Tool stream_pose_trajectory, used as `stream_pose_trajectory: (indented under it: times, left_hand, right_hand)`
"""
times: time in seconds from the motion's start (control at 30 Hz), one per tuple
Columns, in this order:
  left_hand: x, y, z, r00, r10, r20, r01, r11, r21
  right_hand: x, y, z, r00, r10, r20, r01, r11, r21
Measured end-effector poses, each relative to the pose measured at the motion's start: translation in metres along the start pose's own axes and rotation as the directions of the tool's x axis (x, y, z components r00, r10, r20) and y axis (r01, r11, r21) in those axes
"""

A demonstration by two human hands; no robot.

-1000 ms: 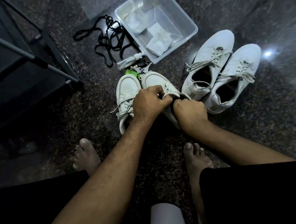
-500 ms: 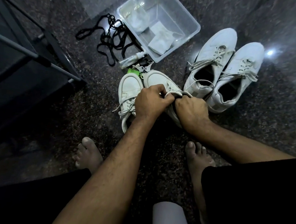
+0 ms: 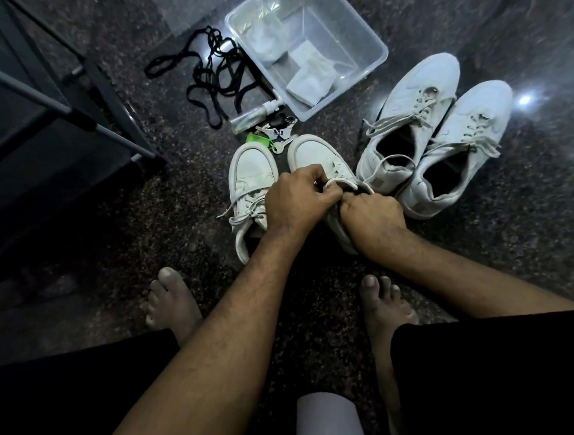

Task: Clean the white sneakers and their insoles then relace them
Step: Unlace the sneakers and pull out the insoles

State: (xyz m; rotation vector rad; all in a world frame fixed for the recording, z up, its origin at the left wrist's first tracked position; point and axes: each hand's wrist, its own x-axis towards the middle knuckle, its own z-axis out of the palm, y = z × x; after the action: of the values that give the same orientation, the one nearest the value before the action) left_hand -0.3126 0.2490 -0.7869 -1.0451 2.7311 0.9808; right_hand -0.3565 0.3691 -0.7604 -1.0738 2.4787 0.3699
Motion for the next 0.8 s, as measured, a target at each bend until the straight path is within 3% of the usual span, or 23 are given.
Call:
stream_pose_trajectory:
  times: [0.17,0.23,0.3,0.37,0.5,0.57,0.6,0.8]
  left_hand:
    - [0.000,-0.003,0.000,1.000,0.013,-0.010,-0.013,1.000,-0.006]
    - [-0.003,-0.003,0.002,1.000,0.025,-0.014,-0.025,0.999,-0.028]
    - [-0.004,-0.004,0.002,0.999,0.036,-0.021,-0.036,0.998,-0.041]
    - [-0.005,-0.005,0.002,0.999,0.037,-0.022,-0.038,0.998,-0.049]
    - [-0.004,0.000,-0.002,0.997,0.074,-0.034,-0.075,0.996,-0.039]
    - [-0.003,0.000,-0.004,0.996,0.070,-0.051,-0.072,0.996,-0.052]
    - [-0.003,-0.002,-0.005,0.996,0.061,-0.060,-0.066,0.995,-0.075]
    - [-0.005,-0.006,-0.009,0.997,0.008,-0.072,-0.018,0.990,-0.139]
  right_hand:
    - [0.012,0.026,-0.001,0.984,-0.165,0.067,0.164,0.986,0.023]
    - [0.013,0.039,0.005,0.981,-0.191,0.044,0.170,0.941,0.291]
    - [0.011,0.048,0.015,0.973,-0.230,-0.004,0.168,0.699,0.695]
    - [0.007,0.049,0.024,0.971,-0.232,-0.059,0.151,0.405,0.901]
    - [-0.003,0.040,0.013,0.990,-0.140,-0.036,0.027,-0.066,0.997]
    - [-0.002,0.041,0.004,0.997,-0.054,0.055,-0.071,-0.363,0.929]
    - [-0.001,0.042,0.002,0.995,-0.044,0.092,-0.102,-0.448,0.888]
    - [-0.020,0.072,-0.014,0.971,-0.218,0.102,-0.179,-0.371,0.911]
